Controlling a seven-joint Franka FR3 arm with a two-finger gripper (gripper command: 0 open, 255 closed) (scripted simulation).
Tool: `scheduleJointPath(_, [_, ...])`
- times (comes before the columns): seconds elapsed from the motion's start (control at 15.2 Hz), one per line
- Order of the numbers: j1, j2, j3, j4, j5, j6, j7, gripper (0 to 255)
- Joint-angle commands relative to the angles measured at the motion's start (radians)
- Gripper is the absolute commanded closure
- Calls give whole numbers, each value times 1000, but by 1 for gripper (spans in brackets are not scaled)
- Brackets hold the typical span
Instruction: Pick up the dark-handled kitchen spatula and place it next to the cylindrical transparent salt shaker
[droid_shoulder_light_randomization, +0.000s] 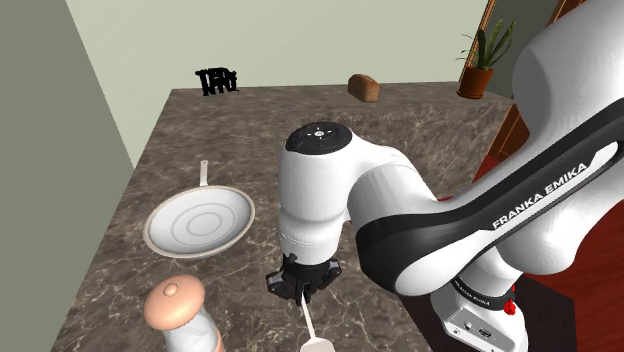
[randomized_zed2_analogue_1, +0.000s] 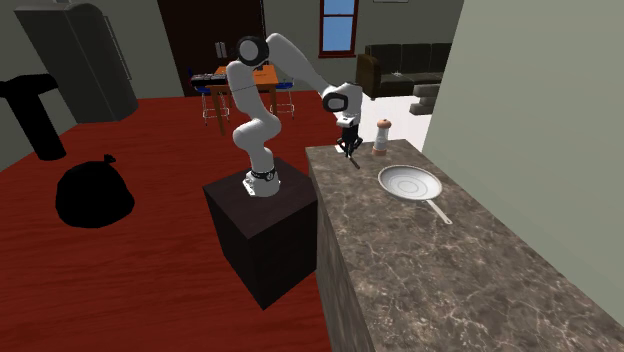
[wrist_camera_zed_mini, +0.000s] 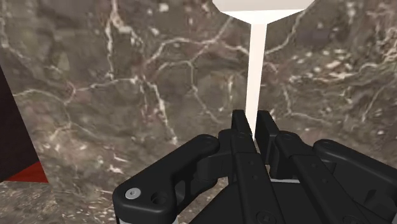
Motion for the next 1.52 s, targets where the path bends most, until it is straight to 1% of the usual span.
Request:
scheduleJointPath(0.0, [-2, 4, 2, -3, -2, 7, 1, 255])
scheduleJointPath(0.33, [-2, 4, 2, -3, -2, 6, 1, 255])
scheduleJointPath(0.4, [-2, 4, 2, -3, -2, 6, 1, 0])
scheduleJointPath(0.73, [-2, 4, 2, -3, -2, 6, 1, 0])
scheduleJointPath(0.99, [26, -89, -46, 64, 34, -145, -33, 0])
scheduleJointPath(1.45, [27, -89, -47, 64, 34, -145, -32, 0])
